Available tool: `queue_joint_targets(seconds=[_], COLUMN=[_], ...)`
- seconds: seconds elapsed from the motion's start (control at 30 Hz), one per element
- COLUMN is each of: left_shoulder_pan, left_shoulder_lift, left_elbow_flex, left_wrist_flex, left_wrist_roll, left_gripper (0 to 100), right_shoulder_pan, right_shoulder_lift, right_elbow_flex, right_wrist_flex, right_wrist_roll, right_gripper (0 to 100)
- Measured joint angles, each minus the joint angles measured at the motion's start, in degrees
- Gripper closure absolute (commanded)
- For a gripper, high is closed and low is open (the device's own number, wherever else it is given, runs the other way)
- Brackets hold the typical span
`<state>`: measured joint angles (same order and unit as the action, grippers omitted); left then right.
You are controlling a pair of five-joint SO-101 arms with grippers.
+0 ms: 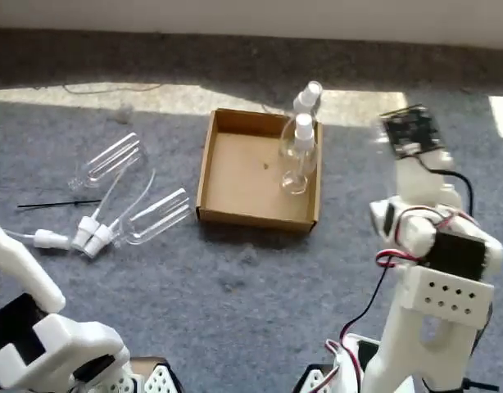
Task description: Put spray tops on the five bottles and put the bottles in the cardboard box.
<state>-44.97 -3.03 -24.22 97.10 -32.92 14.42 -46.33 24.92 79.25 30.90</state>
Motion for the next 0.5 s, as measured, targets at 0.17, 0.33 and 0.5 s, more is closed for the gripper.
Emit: queue_joint_targets(seconds=[0.17, 0.33, 0.5], left_shoulder_pan=[7.3, 13.3, 16.7], left_shoulder_lift=[-7.7, -18.7, -31.4], left_elbow_flex=[14.1, 33.5, 54.2], left_wrist_flex=[-0.4, -8.0, -16.9], left_wrist_roll=[0.8, 3.1, 3.5], left_gripper=[84, 84, 84], right_shoulder_pan=[12.7, 14.6, 17.1], right_shoulder_lift=[7.7, 20.0, 33.1], right_elbow_flex=[10.8, 19.3, 20.0], right_wrist_flex=[-13.0, -25.4, -33.8], right_wrist_roll=[3.7, 6.2, 6.5], right_gripper=[99.5, 99.0, 98.8])
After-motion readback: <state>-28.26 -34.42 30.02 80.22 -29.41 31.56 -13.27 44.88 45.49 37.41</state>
